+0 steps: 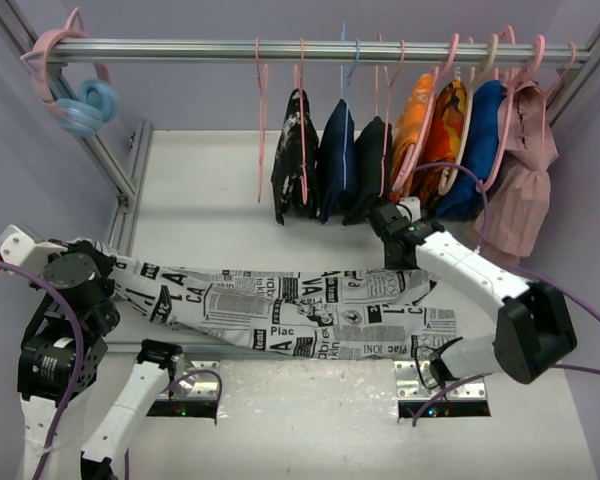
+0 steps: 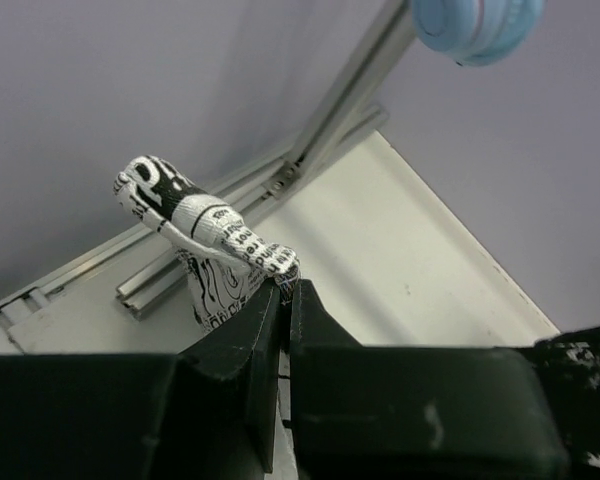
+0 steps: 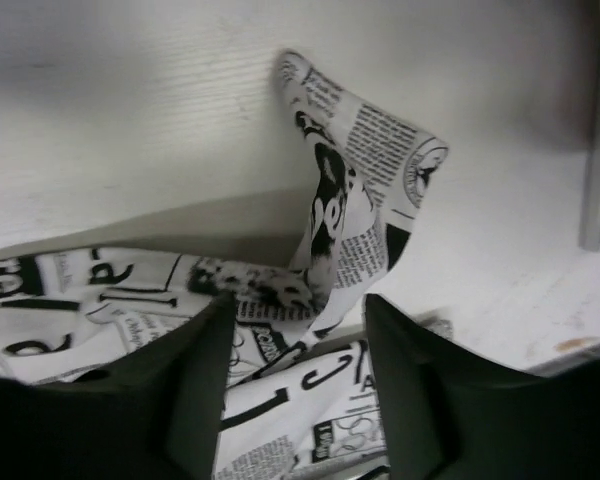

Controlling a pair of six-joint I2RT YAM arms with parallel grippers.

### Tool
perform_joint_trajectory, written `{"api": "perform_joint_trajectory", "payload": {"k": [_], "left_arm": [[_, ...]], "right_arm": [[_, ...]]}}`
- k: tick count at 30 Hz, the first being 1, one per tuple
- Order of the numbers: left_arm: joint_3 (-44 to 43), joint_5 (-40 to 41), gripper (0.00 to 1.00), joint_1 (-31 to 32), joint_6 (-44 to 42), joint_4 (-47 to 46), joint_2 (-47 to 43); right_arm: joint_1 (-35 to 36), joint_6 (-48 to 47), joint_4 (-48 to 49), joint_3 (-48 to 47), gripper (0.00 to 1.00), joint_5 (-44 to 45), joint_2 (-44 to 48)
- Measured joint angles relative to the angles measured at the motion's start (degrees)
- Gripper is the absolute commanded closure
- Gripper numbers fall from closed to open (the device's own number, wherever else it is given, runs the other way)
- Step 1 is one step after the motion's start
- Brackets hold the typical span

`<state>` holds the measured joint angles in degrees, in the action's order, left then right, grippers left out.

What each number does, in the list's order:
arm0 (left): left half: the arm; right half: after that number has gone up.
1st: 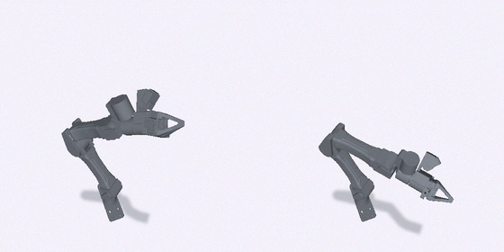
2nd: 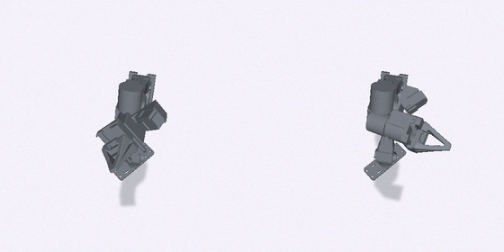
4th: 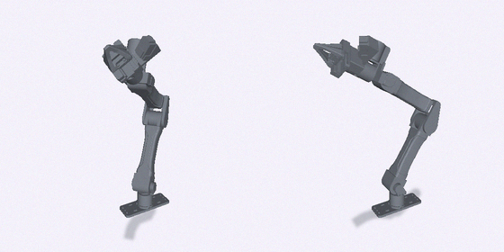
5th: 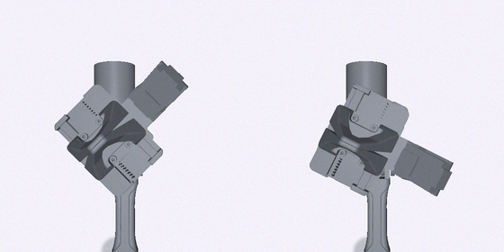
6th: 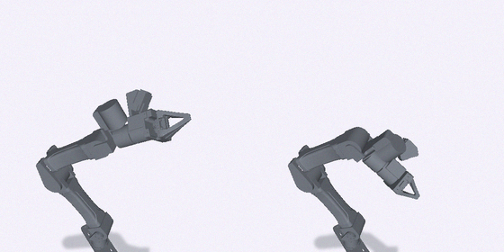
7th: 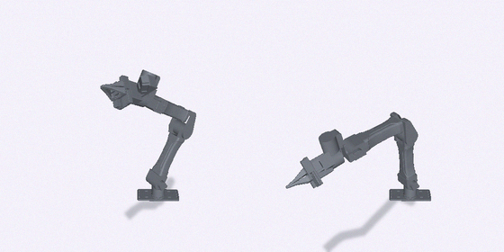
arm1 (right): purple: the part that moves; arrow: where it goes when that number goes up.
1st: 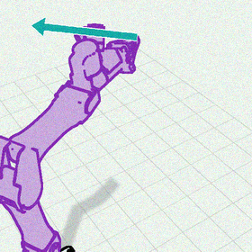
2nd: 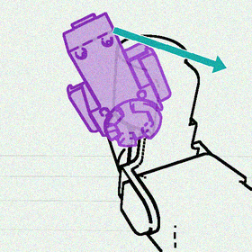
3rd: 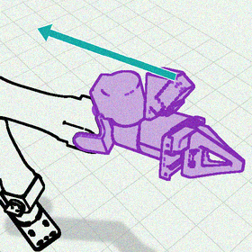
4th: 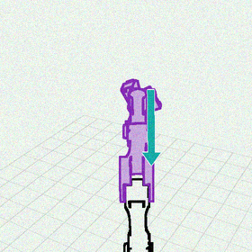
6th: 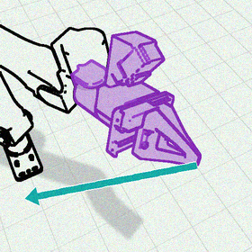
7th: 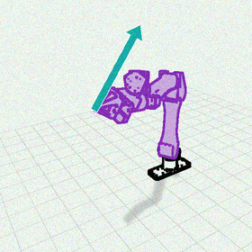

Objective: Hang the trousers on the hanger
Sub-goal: Flatten out the trousers at the center of the board.

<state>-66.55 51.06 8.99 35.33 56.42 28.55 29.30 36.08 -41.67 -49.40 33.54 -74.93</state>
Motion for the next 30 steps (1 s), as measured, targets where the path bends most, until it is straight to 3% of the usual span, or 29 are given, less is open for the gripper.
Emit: {"api": "perform_joint_trajectory", "payload": {"k": [3,9,12,17,22,26,30], "left_arm": [[-0.77,4.07,1.0,0.0,4.24,3.47,0.36],[-2.63,9.46,1.0,0.04,11.69,10.41,1.22],[-5.32,12.2,1.0,0.04,16.28,14.7,2.77],[-7.66,15.0,1.0,0.04,21.41,18.69,3.07],[-6.69,15.01,1.0,0.04,18.73,16.31,0.74],[-3.82,13.19,1.0,0.04,14.48,11.59,0.02],[-0.77,10.0,1.0,0.07,11.58,8.42,0.41]], "right_arm": [[-0.09,-0.79,1.61,4.05,0.36,-2.18,8.52],[-3.97,-1.15,4.23,11.36,0.71,-5.23,16.06],[-7.48,-1.97,5.37,14.65,0.82,-8.02,15.33],[-9.83,-4.08,9.25,14.74,0.84,-13.14,7.02],[-9.72,-4.3,13.81,14.53,0.82,-16.04,-3.41],[-10.99,-2.52,15.78,16.11,0.78,-17.3,-4.24],[-13.02,-0.62,16.21,16.38,0.92,-19.44,-4.33]]}}
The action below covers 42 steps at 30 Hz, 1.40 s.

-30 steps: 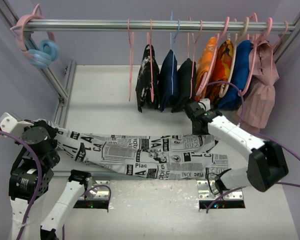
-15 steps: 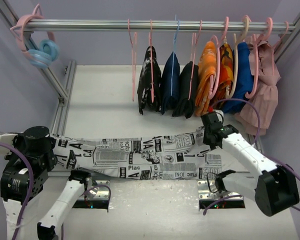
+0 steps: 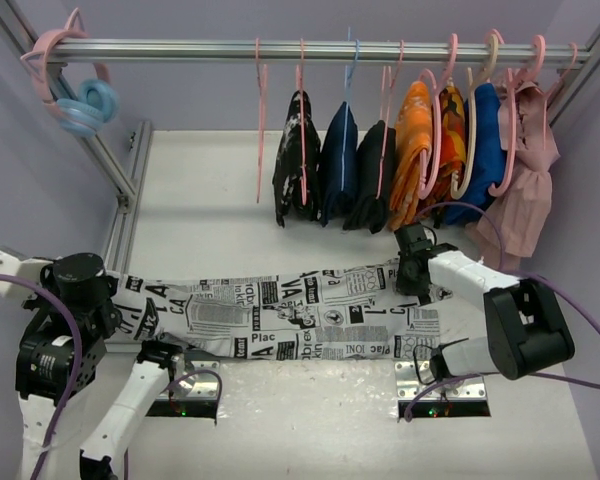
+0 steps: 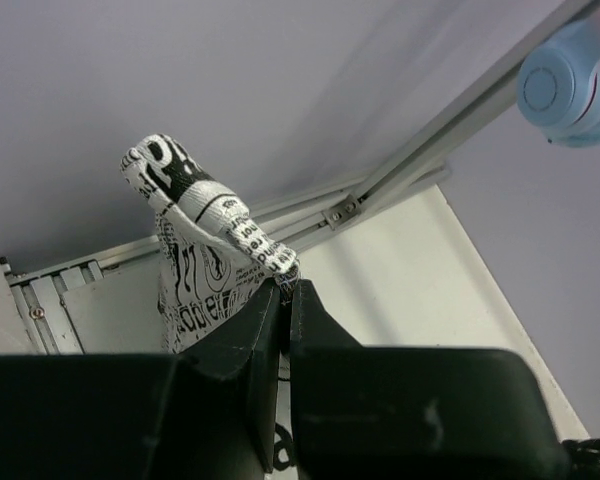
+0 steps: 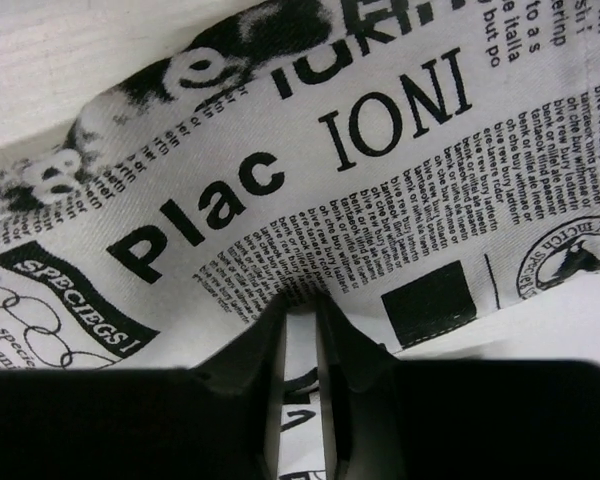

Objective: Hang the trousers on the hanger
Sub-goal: Flatten out the trousers at the center of the board.

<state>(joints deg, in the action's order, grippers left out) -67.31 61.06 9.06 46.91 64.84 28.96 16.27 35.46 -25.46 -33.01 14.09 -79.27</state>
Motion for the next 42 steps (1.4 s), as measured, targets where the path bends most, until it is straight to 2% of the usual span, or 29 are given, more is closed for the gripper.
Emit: {"api": "perform_joint_trajectory", "payload": {"k": [3,11,18,22,25,26,28,30,32,36,42], "left_arm": [[1.27,-1.67,1.0,0.0,-0.66,-1.27,0.59],[2.52,-3.67,1.0,0.0,-1.45,-3.59,1.92],[2.5,-3.57,1.0,0.0,-1.42,-4.62,6.47],[2.6,-4.92,1.0,0.0,-1.0,-5.63,8.44],[3.59,-6.63,1.0,0.0,-0.74,-7.05,8.66],[4.0,-7.21,1.0,0.0,-0.61,-7.37,8.66],[4.85,-8.47,1.0,0.0,-0.21,-8.08,8.74],[5.49,-9.65,1.0,0.0,0.22,-8.43,9.16],[5.65,-10.25,1.0,0.0,0.79,-8.48,9.94],[5.65,-10.02,1.0,0.0,2.51,-8.16,11.47],[4.36,-6.89,1.0,0.0,5.5,-5.17,13.13]], "right_arm": [[-2.2,3.7,-0.38,0.06,0.97,-1.12,-0.08],[-13.24,11.94,1.07,5.53,1.0,-7.26,6.21],[-24.06,13.47,1.29,8.81,1.0,-10.2,10.68],[-26.05,13.24,-1.33,9.44,1.0,-8.2,13.59],[-26.3,10.09,-1.39,9.65,0.96,-11.75,17.34],[-25.94,9.2,-0.91,9.73,0.88,-14.02,19.23],[-24.2,7.49,0.35,9.92,0.58,-17.99,23.75],[-20.04,5.44,1.36,9.73,0.38,-19.7,27.25],[-13.9,2.93,1.74,9.05,0.33,-20.13,28.84],[-4.14,-2.24,0.94,6.88,0.31,-21.41,27.54],[9.66,-5.2,-2.15,3.04,0.33,-18.01,16.07]]}}
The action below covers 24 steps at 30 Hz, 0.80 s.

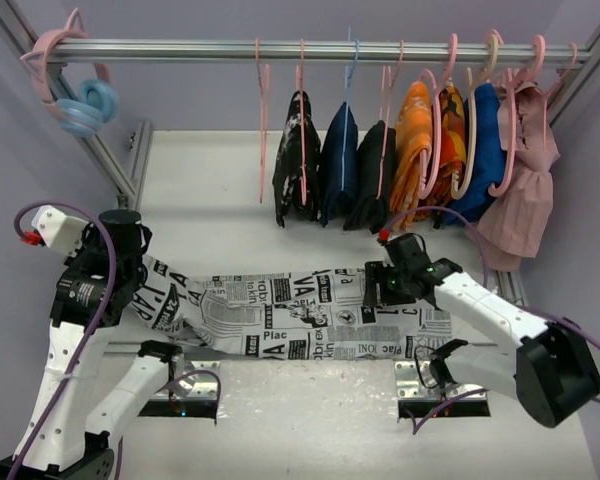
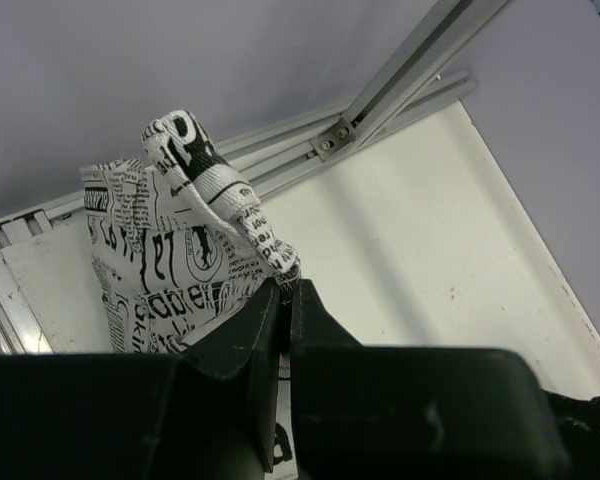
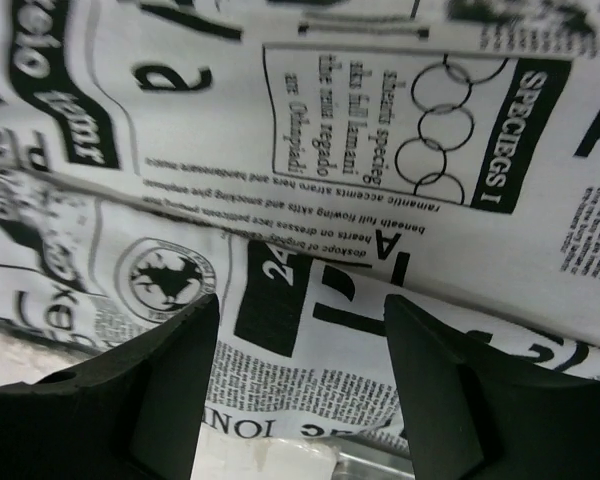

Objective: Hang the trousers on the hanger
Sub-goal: Flatten out the trousers at the center of the board.

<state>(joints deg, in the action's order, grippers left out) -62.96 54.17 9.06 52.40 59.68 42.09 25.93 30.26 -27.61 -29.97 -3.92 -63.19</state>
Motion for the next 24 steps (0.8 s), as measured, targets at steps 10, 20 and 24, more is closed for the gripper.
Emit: {"api": "perform_joint_trajectory", "payload": {"k": [10,20,24], "left_arm": [[-0.16,0.66,1.0,0.0,0.64,0.35,0.17],[-0.01,1.62,1.0,0.0,-0.05,0.24,-0.72],[0.08,2.08,1.0,0.0,-0.4,0.21,-1.26]], "right_arm": [[12.87,4.34,-2.5,-0.61,0.97,11.78,-11.21],[14.7,6.95,-2.59,-0.92,1.0,14.72,-11.49],[14.78,7.82,-3.16,-0.92,1.0,16.2,-8.33]]}}
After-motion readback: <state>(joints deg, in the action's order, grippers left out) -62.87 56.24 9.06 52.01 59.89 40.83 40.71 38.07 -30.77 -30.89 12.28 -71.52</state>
